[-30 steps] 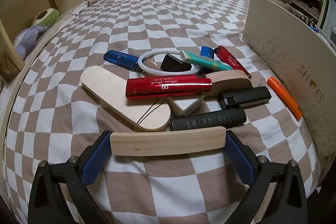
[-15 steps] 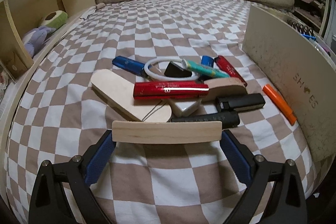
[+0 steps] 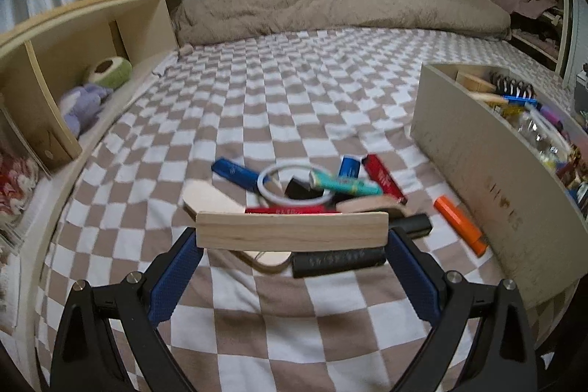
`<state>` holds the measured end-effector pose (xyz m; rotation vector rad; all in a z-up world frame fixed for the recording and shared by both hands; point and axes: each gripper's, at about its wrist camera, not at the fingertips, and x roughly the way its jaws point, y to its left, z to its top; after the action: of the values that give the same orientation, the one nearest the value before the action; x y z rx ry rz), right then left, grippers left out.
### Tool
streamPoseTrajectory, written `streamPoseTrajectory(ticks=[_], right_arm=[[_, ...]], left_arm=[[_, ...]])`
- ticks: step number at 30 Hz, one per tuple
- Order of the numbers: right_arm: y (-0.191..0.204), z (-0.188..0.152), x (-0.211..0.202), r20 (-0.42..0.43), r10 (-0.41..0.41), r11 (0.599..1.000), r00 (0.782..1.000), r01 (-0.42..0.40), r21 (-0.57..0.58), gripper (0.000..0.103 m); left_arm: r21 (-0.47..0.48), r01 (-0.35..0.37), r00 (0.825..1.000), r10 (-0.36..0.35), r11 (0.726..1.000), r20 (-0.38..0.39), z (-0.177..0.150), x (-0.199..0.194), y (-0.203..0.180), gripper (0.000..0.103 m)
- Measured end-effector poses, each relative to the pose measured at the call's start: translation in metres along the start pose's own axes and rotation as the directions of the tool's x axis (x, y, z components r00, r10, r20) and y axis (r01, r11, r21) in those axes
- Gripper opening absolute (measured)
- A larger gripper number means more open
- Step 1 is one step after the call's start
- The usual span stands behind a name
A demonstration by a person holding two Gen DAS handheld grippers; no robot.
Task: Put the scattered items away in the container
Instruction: 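Carry the red lighter and wooden stick over the box with both tools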
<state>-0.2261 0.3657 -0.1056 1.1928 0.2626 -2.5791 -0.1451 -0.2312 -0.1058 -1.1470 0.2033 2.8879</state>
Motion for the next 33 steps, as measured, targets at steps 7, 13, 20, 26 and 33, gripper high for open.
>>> streamPoseTrajectory(ticks=[7, 13, 20, 26, 33], right_arm=[[0.0, 0.009, -0.033, 0.078, 0.001, 1.0, 0.997, -0.002, 0.006, 0.083], [0.007, 0.016, -0.064, 0.163, 0.008, 1.0, 0.987, -0.011, 0.018, 0.083], [0.022, 0.022, -0.097, 0.23, 0.031, 1.0, 0.973, -0.031, -0.003, 0.083], [0.038, 0.028, -0.119, 0.276, 0.067, 0.998, 0.959, -0.061, -0.031, 0.083], [0.067, 0.028, -0.124, 0.276, 0.129, 0.991, 0.952, -0.118, -0.055, 0.083]], left_arm=[[0.01, 0.023, 0.997, -0.023, 1.0, 0.075, 0.02, -0.03, -0.019, 0.1], [0.001, 0.066, 0.99, -0.066, 0.998, 0.121, 0.039, -0.054, -0.04, 0.1], [-0.008, 0.133, 0.978, -0.13, 0.991, 0.165, 0.054, -0.078, -0.066, 0.1], [-0.022, 0.169, 0.97, -0.162, 0.985, 0.179, 0.062, -0.091, -0.087, 0.1], [-0.04, 0.212, 0.963, -0.202, 0.976, 0.179, 0.068, -0.095, -0.114, 0.1]])
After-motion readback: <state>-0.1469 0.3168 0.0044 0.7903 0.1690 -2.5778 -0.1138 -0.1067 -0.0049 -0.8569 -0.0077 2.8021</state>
